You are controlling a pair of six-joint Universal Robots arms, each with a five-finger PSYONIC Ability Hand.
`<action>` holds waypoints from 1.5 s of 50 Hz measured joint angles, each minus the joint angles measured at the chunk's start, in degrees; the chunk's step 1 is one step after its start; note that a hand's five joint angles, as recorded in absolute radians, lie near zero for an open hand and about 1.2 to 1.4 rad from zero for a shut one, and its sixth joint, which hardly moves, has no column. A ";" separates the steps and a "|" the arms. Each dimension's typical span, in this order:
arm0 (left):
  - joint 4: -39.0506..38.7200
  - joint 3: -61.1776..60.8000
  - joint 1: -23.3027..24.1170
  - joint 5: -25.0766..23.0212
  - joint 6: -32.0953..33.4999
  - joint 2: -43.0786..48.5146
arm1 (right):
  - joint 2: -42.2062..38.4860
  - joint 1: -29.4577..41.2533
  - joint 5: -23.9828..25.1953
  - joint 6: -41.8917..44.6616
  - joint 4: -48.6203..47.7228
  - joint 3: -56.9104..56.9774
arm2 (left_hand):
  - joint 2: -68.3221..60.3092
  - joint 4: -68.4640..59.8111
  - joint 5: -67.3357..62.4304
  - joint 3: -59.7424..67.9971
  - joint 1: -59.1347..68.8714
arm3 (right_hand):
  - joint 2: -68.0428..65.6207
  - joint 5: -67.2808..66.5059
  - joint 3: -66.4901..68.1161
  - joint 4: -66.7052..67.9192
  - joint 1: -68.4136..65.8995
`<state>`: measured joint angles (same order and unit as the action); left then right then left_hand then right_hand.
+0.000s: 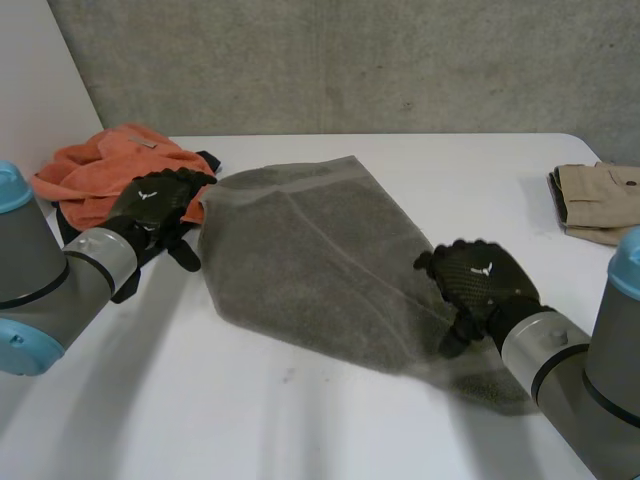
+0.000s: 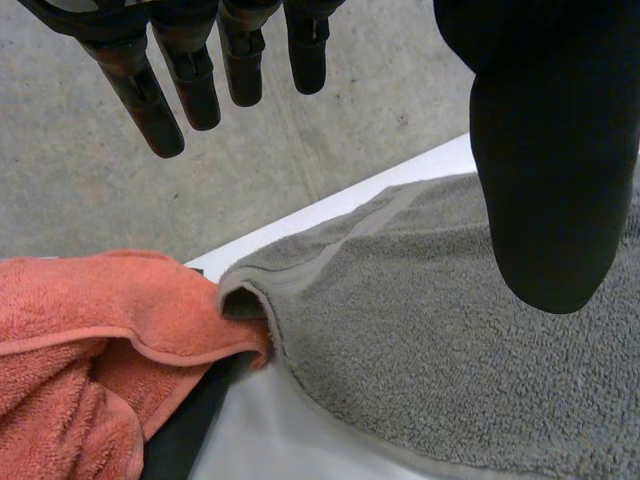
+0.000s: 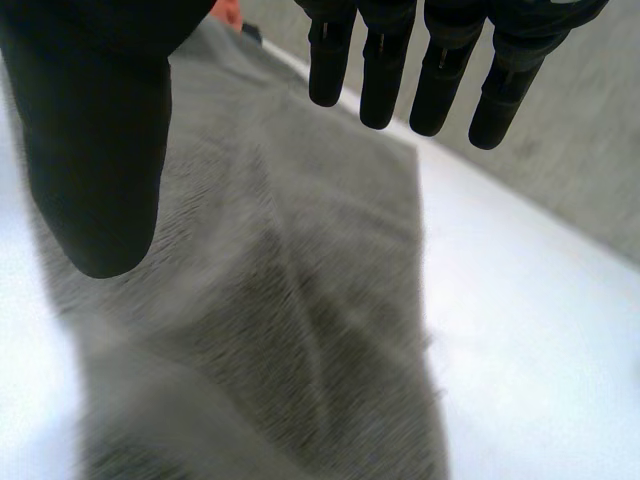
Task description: Fold the laundry.
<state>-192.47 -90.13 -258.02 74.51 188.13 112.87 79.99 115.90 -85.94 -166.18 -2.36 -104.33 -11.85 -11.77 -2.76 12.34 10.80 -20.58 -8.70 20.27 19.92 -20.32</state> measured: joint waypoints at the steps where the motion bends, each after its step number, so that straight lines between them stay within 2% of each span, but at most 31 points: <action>1: -0.05 -0.18 -0.01 -0.02 -0.17 -0.32 | -0.72 -0.02 0.18 -1.11 0.74 0.08 | 0.00 0.00 0.00 0.00 0.00 | 0.00 0.06 0.00 0.00 0.00; 11: -0.31 -1.22 0.08 -0.10 -1.32 -2.30 | -6.28 2.38 0.35 -6.26 -1.28 -1.28 | 0.00 0.00 0.00 0.00 0.00 | -0.13 -1.33 0.22 0.30 -0.22; 19: -0.37 -1.63 -0.19 -0.15 -1.93 -2.80 | -11.70 5.17 -2.99 -5.99 -7.18 -0.96 | 0.00 0.00 0.00 0.00 0.00 | -5.64 -8.31 6.13 6.75 -6.30; 22: -0.40 -1.80 -0.33 -0.15 -2.19 -2.83 | -13.89 5.84 -4.94 -5.02 -9.62 -0.24 | 0.00 0.00 0.00 0.00 0.00 | -20.63 -21.69 20.08 20.39 -20.96; 24: -0.45 -1.97 -0.43 -0.15 -2.44 -2.80 | -15.14 6.11 -6.46 -3.83 -11.81 0.26 | 0.00 0.00 0.00 0.00 0.00 | -37.80 -37.71 36.42 36.73 -37.63; 26: -0.53 -2.07 -0.47 -0.16 -2.59 -2.76 | -15.56 6.20 -7.33 -2.93 -13.20 0.43 | 0.00 0.00 0.00 0.00 0.00 | -44.78 -45.57 44.31 44.63 -43.77; 29: -0.78 -2.22 -0.42 -0.22 -2.70 -2.44 | -15.28 6.41 -8.76 -0.65 -16.19 0.58 | 0.00 0.00 0.00 0.00 0.00 | -47.10 -47.89 47.63 48.36 -43.91; 37: -2.36 -0.88 -0.01 -1.92 -0.54 1.92 | -3.25 9.15 -6.89 3.21 -14.40 1.52 | 0.00 0.00 0.00 0.00 0.01 | -47.10 -47.91 47.65 48.49 -43.91; 43: -4.02 3.15 -0.13 -3.27 5.42 8.90 | 11.45 10.88 -0.57 1.40 -4.93 5.20 | 0.00 0.00 0.00 0.00 0.00 | -47.10 -48.27 47.65 48.54 -43.91; 49: -4.43 7.89 1.68 -3.64 9.47 14.69 | 20.06 11.17 5.53 -2.66 1.28 9.95 | 0.00 0.00 0.00 0.00 0.00 | -47.10 -48.23 47.65 48.68 -43.91; 56: -3.59 10.50 7.13 -3.67 10.21 17.87 | 22.94 9.96 7.40 -6.70 3.32 15.30 | 0.00 0.00 0.00 0.00 0.01 | -47.10 -48.31 47.66 48.68 -43.91; 65: -2.26 7.63 16.15 -3.35 9.23 17.06 | 20.67 6.90 7.18 -9.29 2.96 18.71 | -0.02 -0.01 0.00 0.00 0.03 | -47.10 -48.32 47.66 48.68 -43.91; 68: -2.10 6.12 18.39 -3.38 8.31 16.05 | 19.58 6.31 7.07 -9.39 2.59 19.25 | -2.58 -2.38 -1.81 1.95 3.50 | -47.10 -48.32 47.66 48.68 -43.91; 71: -1.98 3.81 21.10 -3.55 5.59 14.02 | 18.25 5.79 6.87 -9.42 1.95 19.95 | -20.37 -19.84 -18.77 19.78 23.35 | -47.10 -48.31 47.66 48.69 -43.91; 72: -1.97 3.58 21.34 -3.58 5.23 13.79 | 17.99 5.68 6.82 -9.43 1.81 20.08 | -20.37 -19.84 -18.77 19.78 23.35 | -47.10 -48.23 47.66 48.69 -43.91; 74: -1.95 2.23 22.61 -3.67 2.57 12.14 | 17.12 5.22 6.60 -9.43 1.20 20.63 | -37.85 -37.89 -36.43 37.20 41.00 | -47.10 -48.32 47.66 48.70 -43.91; 75: -1.97 2.06 22.76 -3.66 2.08 11.84 | 16.97 5.12 6.56 -9.43 1.10 20.72 | -41.24 -40.17 -38.67 39.41 43.19 | -47.10 -48.32 47.66 48.70 -43.91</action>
<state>-194.44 -88.07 -235.26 70.84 190.21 124.71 96.96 121.02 -79.39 -175.62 -1.26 -83.60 -53.09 -51.94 -41.43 51.76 53.99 -67.68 -57.02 67.93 68.62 -64.23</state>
